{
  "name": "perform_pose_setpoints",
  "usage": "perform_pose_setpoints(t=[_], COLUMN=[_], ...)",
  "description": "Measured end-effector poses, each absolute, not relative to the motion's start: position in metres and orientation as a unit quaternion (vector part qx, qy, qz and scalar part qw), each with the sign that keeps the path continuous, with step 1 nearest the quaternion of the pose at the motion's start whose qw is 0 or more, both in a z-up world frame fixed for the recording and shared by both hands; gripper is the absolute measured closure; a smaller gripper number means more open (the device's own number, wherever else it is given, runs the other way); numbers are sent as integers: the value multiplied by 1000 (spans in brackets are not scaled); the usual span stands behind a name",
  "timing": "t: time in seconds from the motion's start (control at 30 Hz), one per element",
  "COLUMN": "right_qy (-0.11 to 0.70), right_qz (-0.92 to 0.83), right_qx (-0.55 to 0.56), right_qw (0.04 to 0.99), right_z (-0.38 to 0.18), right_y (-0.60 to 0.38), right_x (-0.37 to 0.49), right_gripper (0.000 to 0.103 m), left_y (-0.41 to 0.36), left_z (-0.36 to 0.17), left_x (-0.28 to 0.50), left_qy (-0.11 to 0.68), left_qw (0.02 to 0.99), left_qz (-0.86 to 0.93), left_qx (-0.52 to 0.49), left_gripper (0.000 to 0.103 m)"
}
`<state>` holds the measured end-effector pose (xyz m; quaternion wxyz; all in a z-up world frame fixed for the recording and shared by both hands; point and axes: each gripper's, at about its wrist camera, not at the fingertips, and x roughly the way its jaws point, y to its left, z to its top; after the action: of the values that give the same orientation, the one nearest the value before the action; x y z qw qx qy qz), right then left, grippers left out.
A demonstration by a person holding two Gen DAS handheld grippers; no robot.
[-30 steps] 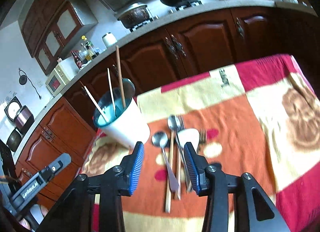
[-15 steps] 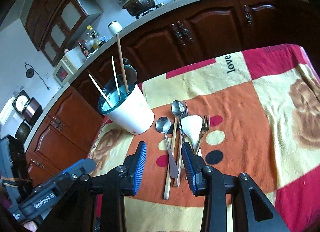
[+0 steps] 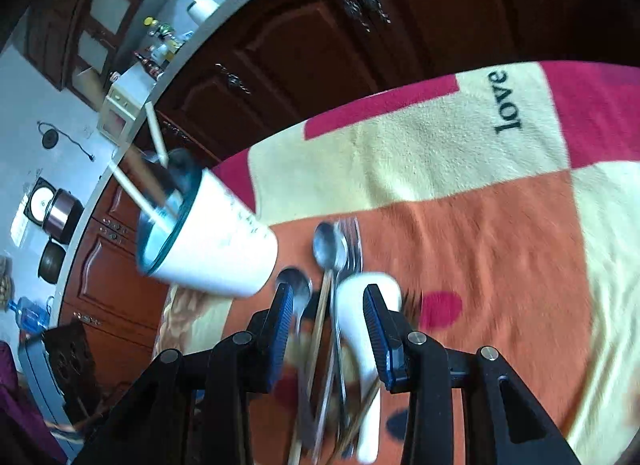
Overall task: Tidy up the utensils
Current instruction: 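Move both tools down to the steel spoons lying on the towel, then grasp a steel spoon with left gripper while right gripper grasps another steel spoon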
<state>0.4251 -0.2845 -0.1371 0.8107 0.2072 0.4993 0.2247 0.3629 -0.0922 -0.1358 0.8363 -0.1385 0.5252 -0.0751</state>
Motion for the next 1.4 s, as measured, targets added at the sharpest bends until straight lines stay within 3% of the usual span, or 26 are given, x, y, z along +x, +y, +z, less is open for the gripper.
perform_pose_setpoints(t=[0.27,0.47,0.6,0.77,1.4], right_qy=[528,540,540,538,521], right_qz=[259,259,243,236,256], right_qx=[177,139,117,93,126], right_qw=[789,789,797,803,805], right_z=[-168,-182,-182,-181,-173], right_y=[-258,-241,-236,-228,-242], right_x=[465,472,473,470,464], right_gripper=[73,75,88,96,101], left_y=[-88,-88,-84,-83,-53], left_z=[-161,-163,-163,-164,-159], left_x=[385,394,397,395,354], left_qy=[548,552,558,559,563], left_qw=[820,817,813,814,817], left_qz=[-70,-73,-66,-62,-65], left_qx=[-148,-150,-152,-147,-109], left_gripper=[80,81,90,99,100])
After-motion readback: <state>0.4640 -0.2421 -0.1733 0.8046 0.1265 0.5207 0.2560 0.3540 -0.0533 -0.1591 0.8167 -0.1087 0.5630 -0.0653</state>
